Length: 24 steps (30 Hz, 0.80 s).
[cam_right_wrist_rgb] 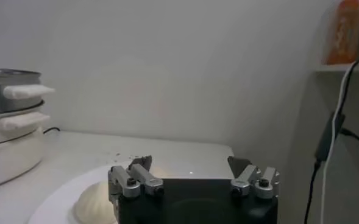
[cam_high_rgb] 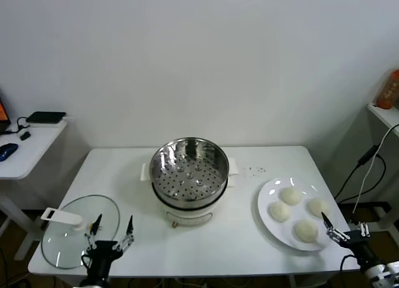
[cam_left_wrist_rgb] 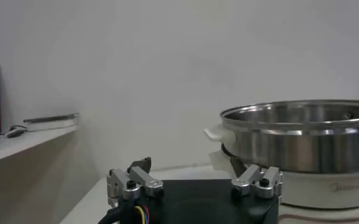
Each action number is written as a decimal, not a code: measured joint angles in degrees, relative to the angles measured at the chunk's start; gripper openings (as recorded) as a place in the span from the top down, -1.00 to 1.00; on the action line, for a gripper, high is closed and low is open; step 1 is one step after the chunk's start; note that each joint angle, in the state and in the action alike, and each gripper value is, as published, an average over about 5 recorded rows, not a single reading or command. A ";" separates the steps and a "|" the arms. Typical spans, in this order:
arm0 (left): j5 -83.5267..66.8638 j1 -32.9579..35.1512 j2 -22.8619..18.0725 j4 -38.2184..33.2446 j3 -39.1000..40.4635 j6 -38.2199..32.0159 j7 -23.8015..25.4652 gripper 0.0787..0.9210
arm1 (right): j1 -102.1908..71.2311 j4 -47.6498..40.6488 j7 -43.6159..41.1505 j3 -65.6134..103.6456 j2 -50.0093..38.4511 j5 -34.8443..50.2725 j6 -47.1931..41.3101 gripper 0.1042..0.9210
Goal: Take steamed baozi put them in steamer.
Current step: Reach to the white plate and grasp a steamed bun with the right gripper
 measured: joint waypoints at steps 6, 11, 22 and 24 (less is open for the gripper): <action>0.64 -0.71 -0.08 -0.33 -0.38 0.47 -0.54 -0.77 | 6.92 1.02 -2.07 -4.45 -6.10 -5.14 -5.55 -0.76; 1.22 -1.08 -0.15 -0.86 -0.15 0.60 -0.71 -0.77 | 16.78 -0.06 -7.02 -12.11 -14.58 -8.75 -11.08 -0.76; 2.00 -1.82 -0.35 -1.12 1.36 0.72 -1.00 -0.77 | 42.60 -9.50 -27.16 -34.50 -27.13 -16.81 -15.67 -0.76; 1.99 -1.87 -0.22 -1.02 1.54 0.73 -0.99 -0.77 | 47.78 -11.55 -30.43 -39.54 -28.08 -18.24 -15.69 -0.76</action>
